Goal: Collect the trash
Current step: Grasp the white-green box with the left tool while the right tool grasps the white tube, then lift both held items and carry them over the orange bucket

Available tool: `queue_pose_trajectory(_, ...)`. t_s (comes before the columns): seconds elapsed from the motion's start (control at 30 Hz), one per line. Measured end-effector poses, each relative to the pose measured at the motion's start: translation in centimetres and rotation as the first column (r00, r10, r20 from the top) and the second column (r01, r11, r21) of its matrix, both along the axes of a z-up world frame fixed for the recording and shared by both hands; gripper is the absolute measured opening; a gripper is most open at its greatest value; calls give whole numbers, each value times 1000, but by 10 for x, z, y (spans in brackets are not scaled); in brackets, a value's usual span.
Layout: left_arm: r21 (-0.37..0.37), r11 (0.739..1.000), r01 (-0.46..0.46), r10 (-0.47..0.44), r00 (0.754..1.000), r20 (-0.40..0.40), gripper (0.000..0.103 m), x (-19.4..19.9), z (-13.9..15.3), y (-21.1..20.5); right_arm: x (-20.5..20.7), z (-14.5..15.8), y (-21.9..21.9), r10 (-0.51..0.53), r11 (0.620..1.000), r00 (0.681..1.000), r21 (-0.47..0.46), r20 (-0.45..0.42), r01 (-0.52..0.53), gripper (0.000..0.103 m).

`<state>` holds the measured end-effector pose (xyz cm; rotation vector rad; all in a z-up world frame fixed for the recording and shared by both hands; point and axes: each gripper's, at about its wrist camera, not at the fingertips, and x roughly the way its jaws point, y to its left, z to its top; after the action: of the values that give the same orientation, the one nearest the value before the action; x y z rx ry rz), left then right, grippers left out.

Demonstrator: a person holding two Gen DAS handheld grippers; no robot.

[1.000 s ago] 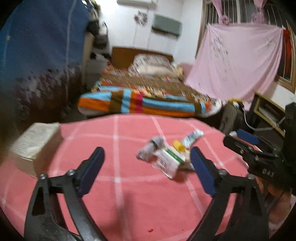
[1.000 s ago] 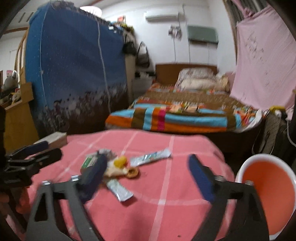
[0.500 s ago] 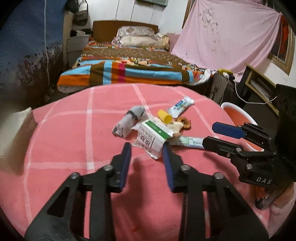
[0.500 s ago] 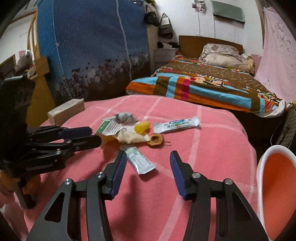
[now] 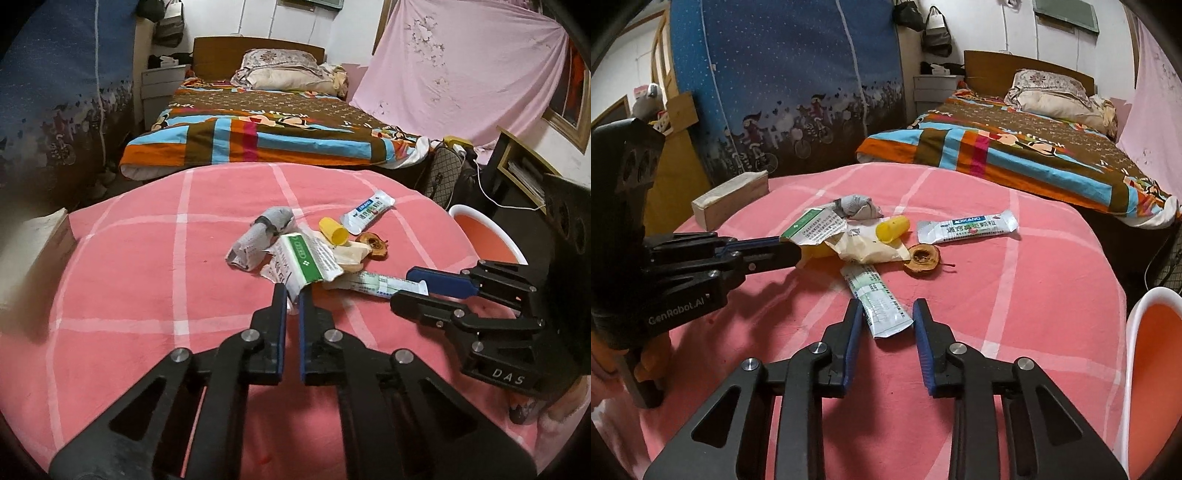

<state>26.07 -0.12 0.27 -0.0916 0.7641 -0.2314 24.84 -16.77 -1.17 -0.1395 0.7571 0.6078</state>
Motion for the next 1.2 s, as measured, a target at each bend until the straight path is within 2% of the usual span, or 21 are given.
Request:
queue_pose_trajectory(0.43,-45,992,-117,121,987,102,0,-19,15,19,-25,19,-2,8,1000,986,21,169,-11,23)
queue_pose_trajectory(0.6,-38,990,-136,140,974,177,0,-32,24,14,-37,30,-10,-17,998,966,58,258,2,23)
queue_pose_trajectory(0.73,-32,989,-142,146,960,241,0,-41,33,6,-47,40,-22,-66,994,938,108,339,31,23)
queue_pose_trajectory(0.97,-1,993,-122,113,919,378,0,-50,56,-22,-65,60,-53,-215,961,854,261,474,97,23)
queue_pose_trajectory(1.07,15,996,-88,73,895,441,0,-54,67,-42,-72,67,-69,-287,939,801,321,525,125,23)
queue_pose_trajectory(1.2,33,999,-35,14,868,497,0,-57,79,-68,-84,74,-89,-393,903,707,391,588,177,23)
